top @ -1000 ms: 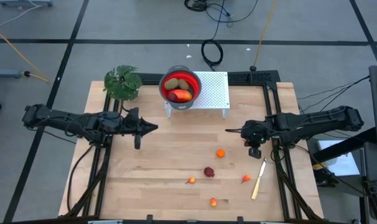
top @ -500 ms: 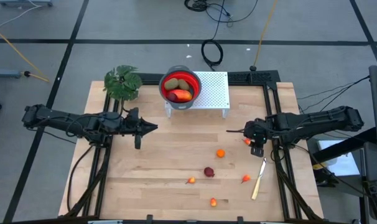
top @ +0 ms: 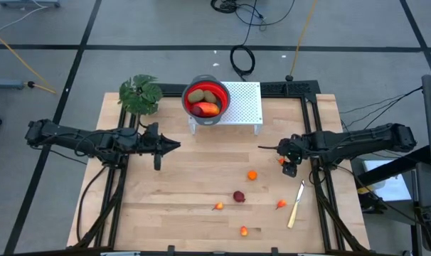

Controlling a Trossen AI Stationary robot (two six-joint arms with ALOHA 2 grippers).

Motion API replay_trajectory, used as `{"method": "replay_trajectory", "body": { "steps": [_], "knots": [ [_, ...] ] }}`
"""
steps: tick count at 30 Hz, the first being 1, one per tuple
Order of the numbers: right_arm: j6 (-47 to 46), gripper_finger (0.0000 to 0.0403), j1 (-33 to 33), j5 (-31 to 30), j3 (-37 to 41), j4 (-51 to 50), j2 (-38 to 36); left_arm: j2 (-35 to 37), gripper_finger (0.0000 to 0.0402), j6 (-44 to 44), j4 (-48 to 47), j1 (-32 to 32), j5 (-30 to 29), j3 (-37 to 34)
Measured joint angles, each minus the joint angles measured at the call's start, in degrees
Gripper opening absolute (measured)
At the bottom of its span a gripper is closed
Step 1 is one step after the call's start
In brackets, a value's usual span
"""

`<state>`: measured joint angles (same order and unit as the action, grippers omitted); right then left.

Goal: Pick & Place Fruit
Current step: Put the top right peach into the red strainer bowl

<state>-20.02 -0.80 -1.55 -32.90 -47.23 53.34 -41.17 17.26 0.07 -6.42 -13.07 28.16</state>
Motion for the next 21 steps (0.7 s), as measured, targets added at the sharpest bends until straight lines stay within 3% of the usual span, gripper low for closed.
{"method": "replay_trajectory", "body": {
  "steps": [21],
  "knots": [
    [-6.86,0.0263,0.02,0.29,9.04,10.99,-0.02,0.00,0.0021,0.26,0.16,0.00,0.06,0.02]
  ]
}}
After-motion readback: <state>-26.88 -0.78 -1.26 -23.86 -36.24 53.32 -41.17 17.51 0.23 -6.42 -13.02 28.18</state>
